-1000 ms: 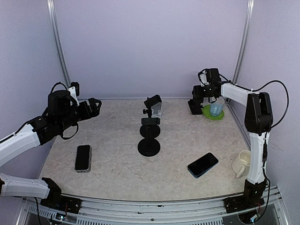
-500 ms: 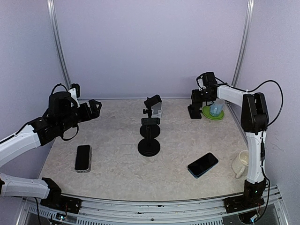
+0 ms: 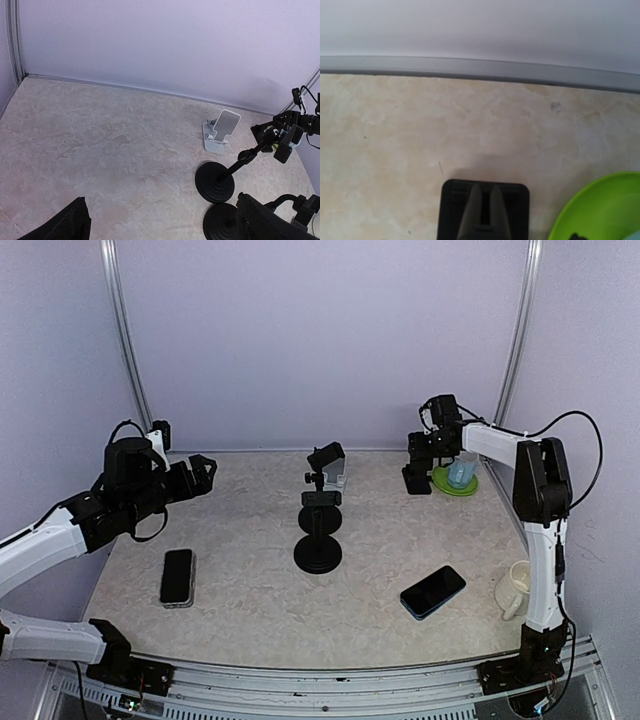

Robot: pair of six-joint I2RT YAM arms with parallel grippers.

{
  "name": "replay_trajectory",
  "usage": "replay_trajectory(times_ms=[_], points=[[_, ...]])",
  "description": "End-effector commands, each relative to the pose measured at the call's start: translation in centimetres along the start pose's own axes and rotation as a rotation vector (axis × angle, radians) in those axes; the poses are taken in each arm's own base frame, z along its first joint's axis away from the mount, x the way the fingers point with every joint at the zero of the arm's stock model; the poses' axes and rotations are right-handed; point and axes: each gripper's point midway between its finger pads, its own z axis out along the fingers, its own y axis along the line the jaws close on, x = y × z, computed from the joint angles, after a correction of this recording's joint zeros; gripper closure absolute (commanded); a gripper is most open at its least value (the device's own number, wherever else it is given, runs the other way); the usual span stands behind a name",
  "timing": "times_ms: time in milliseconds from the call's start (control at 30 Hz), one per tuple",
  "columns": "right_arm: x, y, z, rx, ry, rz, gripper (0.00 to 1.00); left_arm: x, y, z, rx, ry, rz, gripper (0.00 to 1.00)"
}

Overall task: Place the phone on the phone stand
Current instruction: Place the phone stand at the corner of the board, then pick up the phone stand at the corner of the board.

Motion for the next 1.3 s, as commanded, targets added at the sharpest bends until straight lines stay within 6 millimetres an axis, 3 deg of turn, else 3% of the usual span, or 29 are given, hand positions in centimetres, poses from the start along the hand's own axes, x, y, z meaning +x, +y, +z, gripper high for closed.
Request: replay_trajectory(times_ms=[0,300,600,767,967,1133,1267], points=[[-0.6,0.6,0.2,0.001,-0.020,0.004,0.20,-0.4,0.4,-0.3,-0.004,-0.030,0.000,0.01],[-1.3,1.3,-0.5,-0.007,-0.034,-0.003,0.08,-0.2,0.6,-0.5,-0.005,-0.030,-0.003,0.01],[-5.5,3.1,-5.5,-0.067,-0.145,-0.054,0.00,-0.3,0.8,-0.7,-0.010,-0.034,-0.004,0.01],[-7.0,6.4,-8.1,-0.223,-0.191,-0.120,0.01,-0.2,0.7,-0.6,-0.003,-0.032,-0.010,0.01],[-7.2,11.0,-9.9,-0.430,-0.222,-0.213,0.02,-0.3,0.5,-0.6,0.005,-0.034,-0.017,0.01],[-6.2,14.3,-9.9,-0.624,-0.206,-0.251,0.05,-0.5,0.4,-0.8,0.009,-0.036,-0.019,0.01],[-4.8,16.0,-8.6,-0.730,-0.171,-0.264,0.09,-0.7,0.4,-0.9,0.010,-0.038,-0.020,0.01]])
